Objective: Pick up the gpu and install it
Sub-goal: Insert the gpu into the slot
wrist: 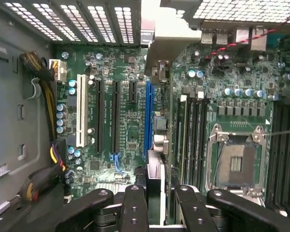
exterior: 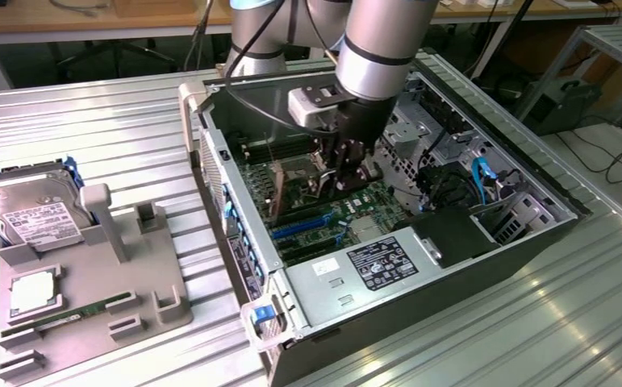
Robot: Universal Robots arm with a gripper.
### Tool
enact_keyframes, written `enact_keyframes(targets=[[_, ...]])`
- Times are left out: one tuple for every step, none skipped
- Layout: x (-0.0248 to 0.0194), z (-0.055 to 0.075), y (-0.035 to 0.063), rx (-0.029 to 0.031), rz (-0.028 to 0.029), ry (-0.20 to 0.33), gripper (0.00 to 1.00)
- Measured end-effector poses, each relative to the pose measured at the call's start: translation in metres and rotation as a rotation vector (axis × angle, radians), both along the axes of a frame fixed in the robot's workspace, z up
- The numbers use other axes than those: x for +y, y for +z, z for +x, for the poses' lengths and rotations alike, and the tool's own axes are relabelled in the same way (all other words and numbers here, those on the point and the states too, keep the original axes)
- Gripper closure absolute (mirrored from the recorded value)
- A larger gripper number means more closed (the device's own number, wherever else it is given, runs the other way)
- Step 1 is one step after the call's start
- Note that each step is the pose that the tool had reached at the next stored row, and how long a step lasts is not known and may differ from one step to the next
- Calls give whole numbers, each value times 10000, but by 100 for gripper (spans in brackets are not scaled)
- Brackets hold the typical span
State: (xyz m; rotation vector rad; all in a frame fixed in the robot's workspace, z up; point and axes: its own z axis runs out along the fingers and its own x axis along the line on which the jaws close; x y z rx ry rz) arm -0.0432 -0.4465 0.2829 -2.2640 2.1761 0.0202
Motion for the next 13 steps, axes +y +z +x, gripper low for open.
enact_keyframes(targets=[[1,-21,-15,-27,0,-8,73],[1,-35,-31,-33,0,-30,73],[2,-44,-49,-33,0,-64,73],[2,-48,-66,-34,0,-137,73],[3,-48,-82,-34,-1,-221,73],[3,-51,-102,-34,-1,-313,73],[3,-56,-117,-35,0,-348,73],[2,-59,-123,-34,-2,-350,73],[1,-67,-125,-34,-2,-350,73],[0,-86,-127,-34,-4,-350,73],[0,-114,-129,-34,-3,-349,73],[1,-128,-131,-35,-1,-350,73],[1,-137,-132,-34,-2,-350,73]])
